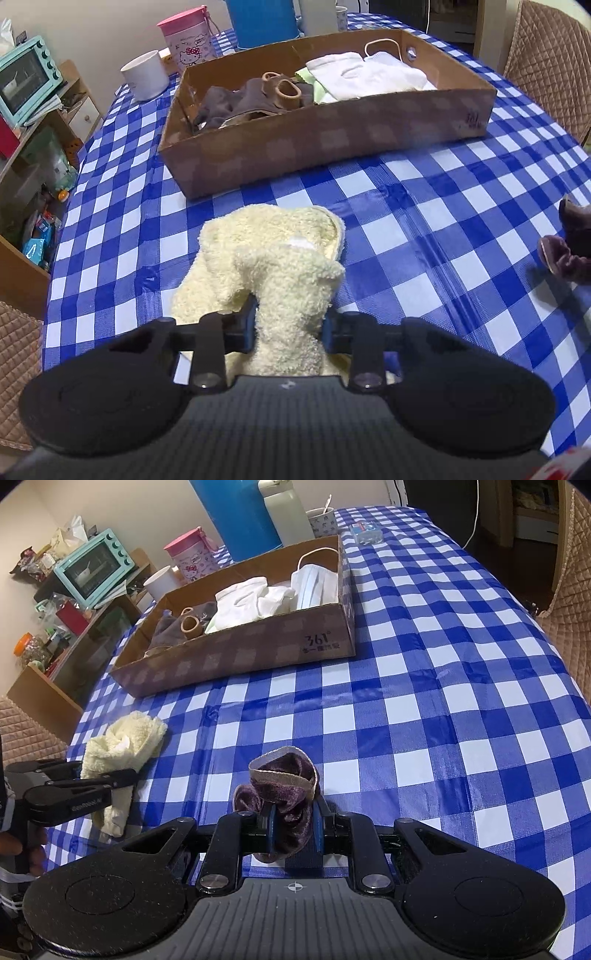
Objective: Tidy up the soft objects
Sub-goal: 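Grasp the cream towel edge with the left gripper and lift it, then carry the cream towel and purple cloth over the box with both grippers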
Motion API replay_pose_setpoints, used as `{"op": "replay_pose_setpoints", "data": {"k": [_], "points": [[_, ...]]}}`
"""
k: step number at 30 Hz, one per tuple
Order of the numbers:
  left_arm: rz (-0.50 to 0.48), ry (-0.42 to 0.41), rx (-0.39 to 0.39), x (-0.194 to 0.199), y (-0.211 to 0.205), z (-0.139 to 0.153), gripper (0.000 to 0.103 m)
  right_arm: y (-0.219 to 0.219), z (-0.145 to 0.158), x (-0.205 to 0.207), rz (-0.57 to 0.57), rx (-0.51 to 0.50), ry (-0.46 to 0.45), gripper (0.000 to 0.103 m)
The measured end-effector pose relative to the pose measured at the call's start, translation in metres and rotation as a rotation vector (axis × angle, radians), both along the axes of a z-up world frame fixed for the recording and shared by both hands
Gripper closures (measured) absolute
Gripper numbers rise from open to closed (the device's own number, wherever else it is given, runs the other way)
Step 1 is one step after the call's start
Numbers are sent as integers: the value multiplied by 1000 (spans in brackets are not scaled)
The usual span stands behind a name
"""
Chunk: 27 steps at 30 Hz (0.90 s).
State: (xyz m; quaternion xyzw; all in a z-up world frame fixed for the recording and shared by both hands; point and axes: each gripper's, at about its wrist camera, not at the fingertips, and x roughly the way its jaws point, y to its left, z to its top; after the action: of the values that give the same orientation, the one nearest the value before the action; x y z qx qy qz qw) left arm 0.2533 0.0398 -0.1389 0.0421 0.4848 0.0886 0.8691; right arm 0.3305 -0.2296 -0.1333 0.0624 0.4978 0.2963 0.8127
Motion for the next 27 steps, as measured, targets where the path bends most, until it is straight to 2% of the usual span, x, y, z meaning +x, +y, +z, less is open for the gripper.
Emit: {"op": "replay_pose_setpoints", "data": {"k": [17, 27], "points": [[31, -31, -6, -12, 8, 20, 77, 2, 9, -3, 21, 9, -38, 84], [66, -141, 17, -35, 24, 67, 77, 8, 28, 0, 51, 25, -102, 84]]}}
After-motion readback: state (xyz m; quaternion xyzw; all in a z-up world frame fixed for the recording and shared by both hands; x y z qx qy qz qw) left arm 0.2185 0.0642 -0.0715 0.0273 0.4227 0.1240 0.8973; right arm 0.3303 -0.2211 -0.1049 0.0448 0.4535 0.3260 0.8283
